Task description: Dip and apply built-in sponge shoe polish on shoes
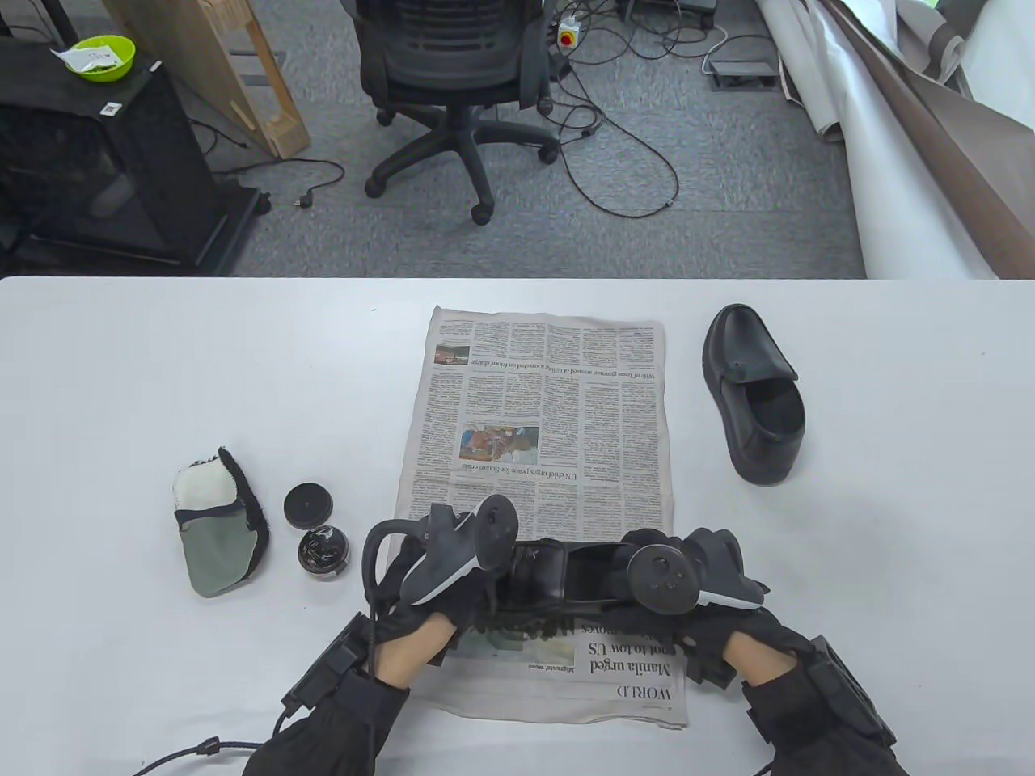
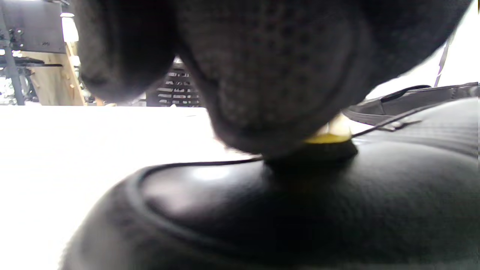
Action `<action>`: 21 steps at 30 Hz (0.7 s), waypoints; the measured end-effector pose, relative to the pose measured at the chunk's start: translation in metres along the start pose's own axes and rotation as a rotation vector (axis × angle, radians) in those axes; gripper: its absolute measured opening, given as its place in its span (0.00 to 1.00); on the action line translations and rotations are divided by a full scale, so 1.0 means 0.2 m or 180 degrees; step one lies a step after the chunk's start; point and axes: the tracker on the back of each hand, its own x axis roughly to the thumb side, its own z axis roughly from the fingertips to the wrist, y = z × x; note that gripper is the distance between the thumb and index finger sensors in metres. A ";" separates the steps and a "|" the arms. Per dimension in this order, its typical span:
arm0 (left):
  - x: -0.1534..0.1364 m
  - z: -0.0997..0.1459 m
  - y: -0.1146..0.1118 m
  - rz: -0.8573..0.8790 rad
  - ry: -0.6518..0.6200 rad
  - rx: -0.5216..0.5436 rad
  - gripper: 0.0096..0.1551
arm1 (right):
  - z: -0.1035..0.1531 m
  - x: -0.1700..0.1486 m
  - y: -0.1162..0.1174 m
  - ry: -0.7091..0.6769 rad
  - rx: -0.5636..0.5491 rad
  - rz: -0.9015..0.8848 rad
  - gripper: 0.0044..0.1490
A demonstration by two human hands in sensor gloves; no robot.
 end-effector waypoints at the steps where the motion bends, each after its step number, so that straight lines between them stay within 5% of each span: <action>1: -0.01 0.01 0.01 -0.0042 -0.0026 -0.0065 0.25 | 0.00 0.00 0.00 0.0001 0.0000 0.0002 0.24; 6: 0.01 0.08 0.03 0.0452 -0.0420 -0.0433 0.26 | 0.00 0.00 0.00 0.0004 0.0001 0.0000 0.24; 13: 0.11 0.10 0.02 0.0894 -0.0553 -0.0074 0.25 | 0.00 0.00 0.00 -0.0028 0.0018 -0.0034 0.24; 21: 0.16 0.02 -0.01 0.0490 -0.0263 0.0304 0.26 | 0.00 0.00 0.00 -0.0022 -0.0002 -0.0019 0.24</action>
